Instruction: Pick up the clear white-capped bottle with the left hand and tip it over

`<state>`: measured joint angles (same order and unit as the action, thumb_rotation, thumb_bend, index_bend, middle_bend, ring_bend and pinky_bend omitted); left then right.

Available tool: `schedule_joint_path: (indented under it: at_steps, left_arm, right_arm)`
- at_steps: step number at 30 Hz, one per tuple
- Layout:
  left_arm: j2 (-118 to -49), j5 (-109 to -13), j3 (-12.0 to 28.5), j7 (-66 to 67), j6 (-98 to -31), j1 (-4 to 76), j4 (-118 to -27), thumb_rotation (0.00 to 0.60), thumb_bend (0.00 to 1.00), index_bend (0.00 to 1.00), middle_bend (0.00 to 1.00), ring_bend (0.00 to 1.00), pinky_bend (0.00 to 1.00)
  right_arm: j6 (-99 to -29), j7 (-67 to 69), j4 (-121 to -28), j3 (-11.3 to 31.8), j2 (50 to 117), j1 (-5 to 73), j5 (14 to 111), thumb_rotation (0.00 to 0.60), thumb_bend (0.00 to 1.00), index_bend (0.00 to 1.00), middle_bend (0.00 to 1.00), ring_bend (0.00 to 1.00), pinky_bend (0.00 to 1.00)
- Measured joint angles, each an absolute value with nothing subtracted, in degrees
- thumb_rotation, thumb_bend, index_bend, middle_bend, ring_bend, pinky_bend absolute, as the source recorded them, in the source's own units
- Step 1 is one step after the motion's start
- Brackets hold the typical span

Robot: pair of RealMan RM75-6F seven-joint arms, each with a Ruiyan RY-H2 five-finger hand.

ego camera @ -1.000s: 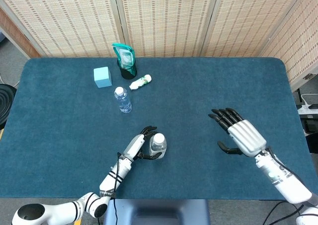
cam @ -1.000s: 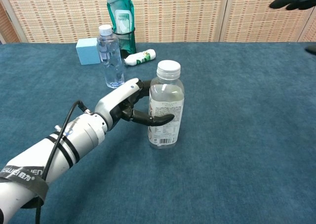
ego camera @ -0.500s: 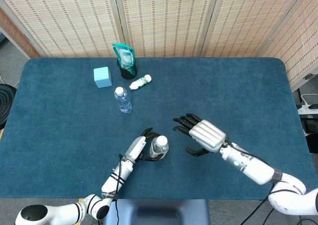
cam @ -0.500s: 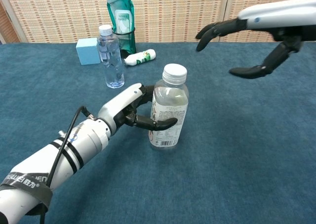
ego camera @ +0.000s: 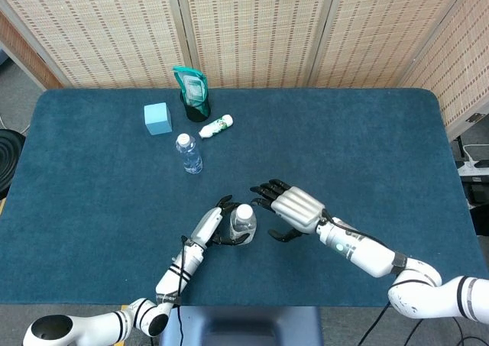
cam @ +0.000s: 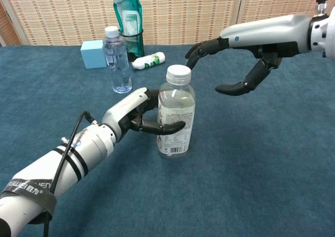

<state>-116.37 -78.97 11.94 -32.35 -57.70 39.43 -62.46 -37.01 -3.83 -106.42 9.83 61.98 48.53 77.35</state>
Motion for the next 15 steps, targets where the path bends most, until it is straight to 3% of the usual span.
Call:
schedule_joint_path:
  at_steps: [15]
  left_arm:
    - [-117.04,-78.65,11.56,-32.36,-55.3,40.25,-61.28,0.6,0.89,0.73,0.86,0.34,0.08]
  right_arm:
    - [-35.06,1.84,-104.84,9.52,62.61,50.75,78.46,0.327,0.32,0.17,0.0,0.0,0.0]
